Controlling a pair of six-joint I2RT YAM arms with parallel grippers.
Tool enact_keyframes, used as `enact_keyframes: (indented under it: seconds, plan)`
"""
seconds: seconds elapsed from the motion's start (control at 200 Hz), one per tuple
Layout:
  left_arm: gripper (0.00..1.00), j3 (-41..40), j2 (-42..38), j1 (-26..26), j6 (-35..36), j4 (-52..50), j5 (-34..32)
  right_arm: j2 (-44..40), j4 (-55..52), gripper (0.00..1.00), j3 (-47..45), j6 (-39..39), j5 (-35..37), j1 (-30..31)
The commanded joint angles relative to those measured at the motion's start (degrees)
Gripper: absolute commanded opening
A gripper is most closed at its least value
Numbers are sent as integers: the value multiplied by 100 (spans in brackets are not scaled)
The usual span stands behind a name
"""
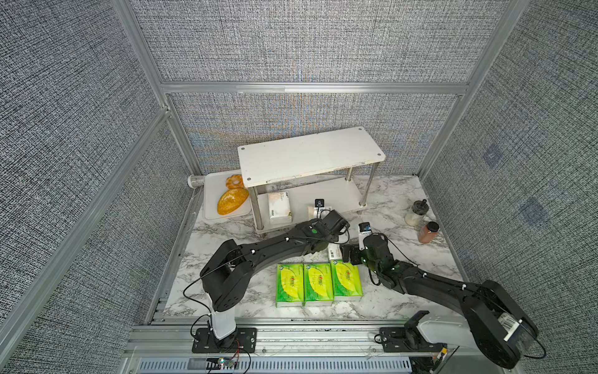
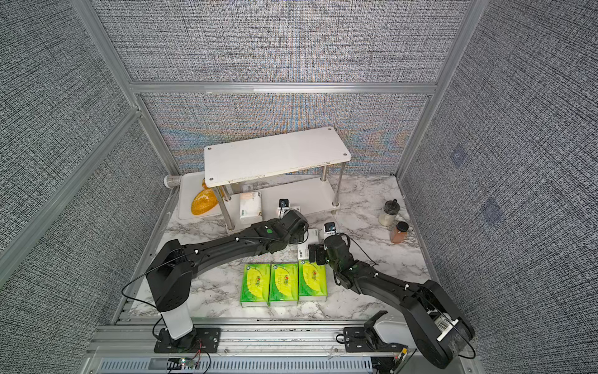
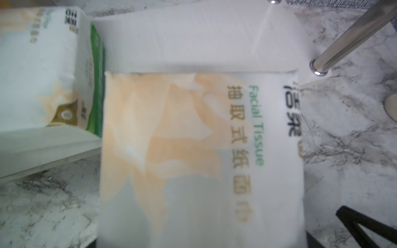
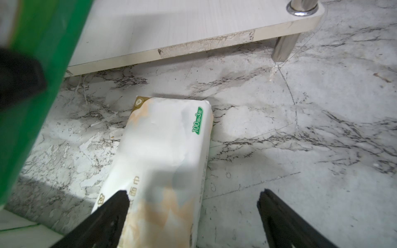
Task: Place the tissue boxes on the shelf by color
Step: Pick up the box of tissues from the center of the board, then place a box of tissues on the shelf.
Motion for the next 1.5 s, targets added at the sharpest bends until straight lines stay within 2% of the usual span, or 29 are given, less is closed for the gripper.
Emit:
enact_keyframes:
  seconds: [0.0,0.27,0.646,1.101,1.281,1.496]
  plan:
    - [87,486,308,136,175,-180,-246,11,67,99,41,29,37,1]
    - [87,1547,1190,546,218,-185,-205,7,58,99,28,-28,50,-3]
    - [87,2120,1940,869,327,-57,-407,11,38,99,99,-129,7,-34]
    - [88,2439,2282,1293,470,101,-139,-6,33,99,61,-131,-55,-41]
    - [91,2724,2482,1380,541,26,170,13,27,99,75,-128,-56,-39]
    - [95,2894,2541,1407,605,-133,223,-136,-56,99,54,-111,-29,-38]
